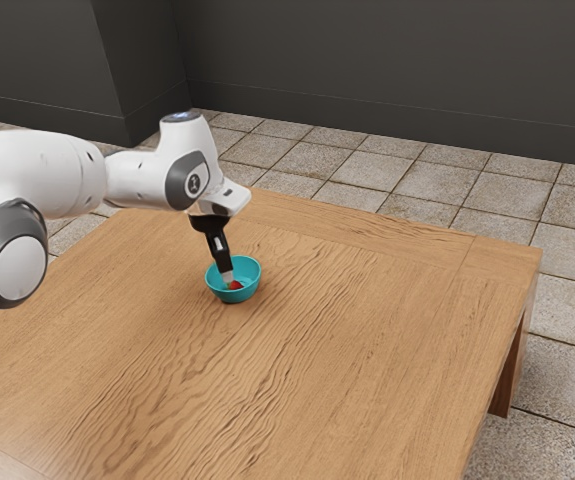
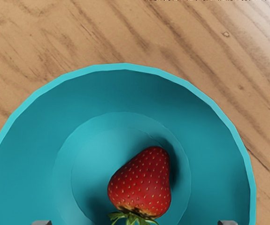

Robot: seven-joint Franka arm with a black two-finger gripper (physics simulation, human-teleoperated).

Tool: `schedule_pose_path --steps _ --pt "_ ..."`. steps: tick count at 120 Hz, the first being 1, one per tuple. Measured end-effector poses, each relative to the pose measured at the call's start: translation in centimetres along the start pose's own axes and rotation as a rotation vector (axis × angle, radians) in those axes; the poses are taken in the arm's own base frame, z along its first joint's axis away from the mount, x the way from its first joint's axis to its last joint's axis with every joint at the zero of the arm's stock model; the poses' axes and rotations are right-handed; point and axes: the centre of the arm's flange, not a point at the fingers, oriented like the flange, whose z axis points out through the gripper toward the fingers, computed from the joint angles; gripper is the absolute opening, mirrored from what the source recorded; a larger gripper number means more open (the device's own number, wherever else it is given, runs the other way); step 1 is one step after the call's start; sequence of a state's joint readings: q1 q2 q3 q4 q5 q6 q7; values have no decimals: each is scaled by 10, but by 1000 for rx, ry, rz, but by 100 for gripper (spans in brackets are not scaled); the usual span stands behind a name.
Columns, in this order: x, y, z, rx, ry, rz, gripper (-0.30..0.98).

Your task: Take strawberry from the bowl

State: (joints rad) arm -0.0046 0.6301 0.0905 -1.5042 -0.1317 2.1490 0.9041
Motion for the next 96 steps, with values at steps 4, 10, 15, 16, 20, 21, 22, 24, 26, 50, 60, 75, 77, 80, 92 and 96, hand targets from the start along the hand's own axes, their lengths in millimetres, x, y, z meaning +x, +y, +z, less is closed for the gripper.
schedule_pose_path --steps 4,10,15,16,20,21,22,24,26,50,60,75,77,80,92,96 --pt "0 0 0 1 1 -3 42" --pt "0 0 0 2 2 -7 37" --pt "1 0 0 3 2 -10 33" --pt "1 0 0 3 2 -11 32" --pt "1 1 0 3 3 -14 30" --pt "1 1 1 2 2 -14 30" --pt "0 1 1 2 2 -15 29" --pt "0 1 1 2 2 -16 29" --pt "0 1 1 2 2 -17 28" --pt "0 0 12 -6 0 -28 26" --pt "1 0 15 -4 5 -31 26" --pt "1 -1 24 -5 8 -36 26" --pt "1 -1 25 -5 9 -37 26" --pt "1 -1 26 -4 10 -37 26" --pt "2 -1 28 -1 14 -38 26" --pt "2 -2 30 -1 14 -38 26"
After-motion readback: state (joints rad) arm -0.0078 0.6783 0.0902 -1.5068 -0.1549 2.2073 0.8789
